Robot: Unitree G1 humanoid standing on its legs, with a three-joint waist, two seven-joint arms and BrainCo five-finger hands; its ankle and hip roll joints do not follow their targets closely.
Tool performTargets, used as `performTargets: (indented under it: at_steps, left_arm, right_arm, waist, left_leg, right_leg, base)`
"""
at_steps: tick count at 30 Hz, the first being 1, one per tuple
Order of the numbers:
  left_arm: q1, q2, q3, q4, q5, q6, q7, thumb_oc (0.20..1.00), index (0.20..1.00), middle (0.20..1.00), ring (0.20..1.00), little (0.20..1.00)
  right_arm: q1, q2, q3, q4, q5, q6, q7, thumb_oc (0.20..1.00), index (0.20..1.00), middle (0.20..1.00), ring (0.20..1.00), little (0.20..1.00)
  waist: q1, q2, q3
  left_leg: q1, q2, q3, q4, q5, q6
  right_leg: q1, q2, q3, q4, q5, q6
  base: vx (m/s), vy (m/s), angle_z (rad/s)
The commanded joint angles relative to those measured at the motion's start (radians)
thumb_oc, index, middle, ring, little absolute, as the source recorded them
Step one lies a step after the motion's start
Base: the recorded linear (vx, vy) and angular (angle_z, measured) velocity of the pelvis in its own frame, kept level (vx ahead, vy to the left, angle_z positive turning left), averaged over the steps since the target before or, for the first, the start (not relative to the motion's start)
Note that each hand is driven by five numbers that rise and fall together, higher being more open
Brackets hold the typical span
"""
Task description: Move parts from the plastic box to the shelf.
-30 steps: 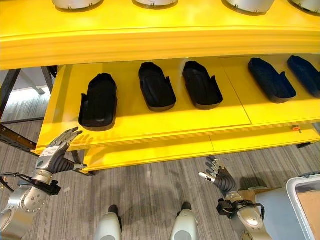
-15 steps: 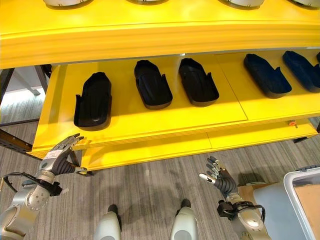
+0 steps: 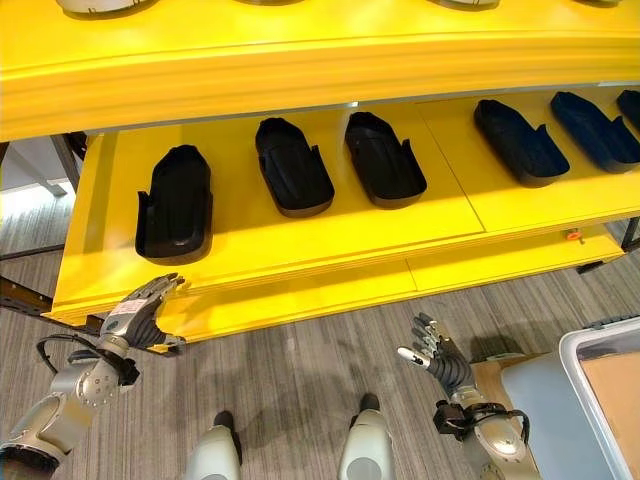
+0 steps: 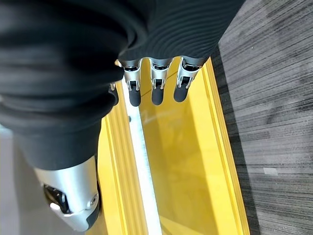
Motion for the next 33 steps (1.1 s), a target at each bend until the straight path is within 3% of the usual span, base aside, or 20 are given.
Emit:
performTargets:
  at_steps: [1,33]
  left_arm:
    - [-0.043,0.043,0.005,0.008,0.028,-0.006,0.034,1.0,1.0,1.0,1.0,1.0]
    - [-0.274,0.03,-0.107,0.166,0.041,0.036,0.063,1.0,1.0,1.0,1.0,1.0]
  right_arm:
    - [-0.009,0.024,-0.032,-0.047,-0.008,-0.064,-0.002,1.0,1.0,1.0,1.0,1.0]
    - [0.011,0.013,-0.012,-0.05,-0.003,-0.065,-0.002,1.0,1.0,1.0,1.0,1.0]
  waist:
    - [-0.001,-0.027,-0.01]
    - [-0.038,-0.03,-0.023]
  left_leg:
    - [-0.043,-0.001,-0.004,-0.001,0.041,0.053]
    - [-0.056,0.007,0.01,0.016,0.039,0.046]
  right_leg:
    - [0.077,-0.025,-0.001,0.055,-0.091,-0.014]
    - [0.045,-0.017,0.027,0.076,-0.094,-0.017]
  base:
    - [0.0,0.001,-0.04]
    - [0.0,0.0,-0.01]
